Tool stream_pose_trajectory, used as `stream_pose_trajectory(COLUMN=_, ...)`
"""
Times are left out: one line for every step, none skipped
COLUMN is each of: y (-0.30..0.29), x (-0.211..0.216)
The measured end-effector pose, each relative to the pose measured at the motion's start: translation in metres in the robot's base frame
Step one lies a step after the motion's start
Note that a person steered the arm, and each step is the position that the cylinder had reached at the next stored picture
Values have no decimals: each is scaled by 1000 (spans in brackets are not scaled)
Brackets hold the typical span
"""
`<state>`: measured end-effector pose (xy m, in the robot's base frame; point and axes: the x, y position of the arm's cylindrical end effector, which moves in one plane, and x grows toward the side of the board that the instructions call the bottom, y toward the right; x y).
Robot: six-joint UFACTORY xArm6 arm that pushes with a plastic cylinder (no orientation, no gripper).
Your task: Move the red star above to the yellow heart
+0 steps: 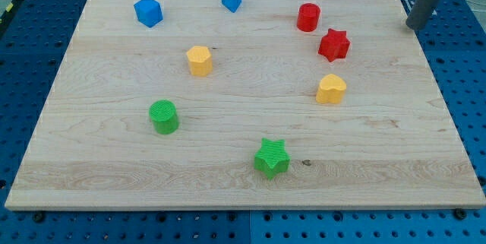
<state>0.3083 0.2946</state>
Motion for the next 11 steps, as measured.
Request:
stream_pose_trajectory(y=-16, x=0)
stream_pose_trajectory(y=-20, x=0)
stream_pose_trajectory(y=-30, x=0)
stream_pose_trajectory(y=-55, x=0)
stream_pose_trajectory(y=-90, x=0)
stream_pose_trajectory(y=-105, x=0)
stream_pose_trajectory(y=-105, x=0)
stream_pose_trajectory(y=-117, x=-12)
stream_pose_trajectory(y=-129, x=5)
stream_pose_trajectory(y=-137, x=27)
stream_pose_trajectory(y=-148, x=33)
